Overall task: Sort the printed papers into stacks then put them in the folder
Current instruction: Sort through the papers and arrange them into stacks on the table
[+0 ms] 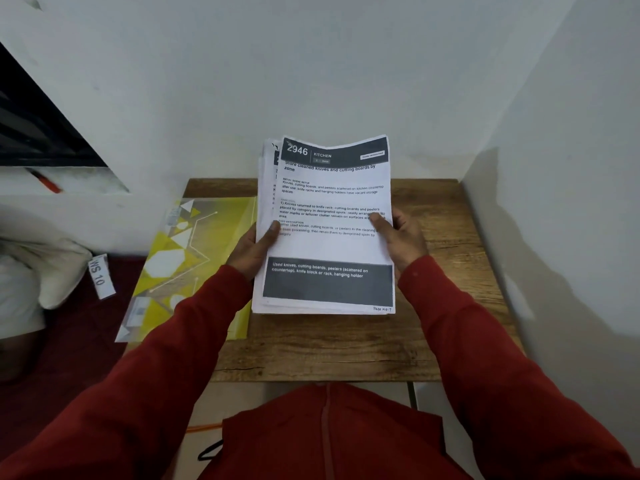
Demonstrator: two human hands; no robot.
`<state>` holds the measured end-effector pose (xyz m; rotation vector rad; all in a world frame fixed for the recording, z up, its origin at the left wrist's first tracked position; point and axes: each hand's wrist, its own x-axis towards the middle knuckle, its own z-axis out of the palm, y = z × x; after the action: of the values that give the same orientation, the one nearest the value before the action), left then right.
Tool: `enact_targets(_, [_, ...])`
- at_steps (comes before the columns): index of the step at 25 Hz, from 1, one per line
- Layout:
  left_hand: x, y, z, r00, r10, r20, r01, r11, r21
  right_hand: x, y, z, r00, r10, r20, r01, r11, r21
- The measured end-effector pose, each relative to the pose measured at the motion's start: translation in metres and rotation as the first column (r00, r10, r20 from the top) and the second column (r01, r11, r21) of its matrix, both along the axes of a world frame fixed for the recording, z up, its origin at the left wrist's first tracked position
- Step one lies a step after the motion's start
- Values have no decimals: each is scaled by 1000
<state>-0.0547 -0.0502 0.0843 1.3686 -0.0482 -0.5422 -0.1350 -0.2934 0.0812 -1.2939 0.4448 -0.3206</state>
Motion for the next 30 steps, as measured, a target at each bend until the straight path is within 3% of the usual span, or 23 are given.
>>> enact_targets(14, [4,2,-8,999,16,34,-15,1000,-19,1,-8,7,1000,-28,7,28,998,58])
enact_targets(21, [9,16,-19,998,67,20,-68,997,48,-13,-58,-24,954,-222,-201,167,951,-260])
enact_targets(24, [12,33,-28,994,101,42,-105,989,101,-24,-86,-44,916,-241,-321,88,900,-427])
enact_targets(27, [15,52,-33,990,129,56,-135,983,126,-40,-105,-59,850,-299,-434,-47,777,-628])
enact_targets(30, [17,63,-32,986,154,61,-160,980,119,-49,-113,-74,820,-334,-465,-80,737,-671])
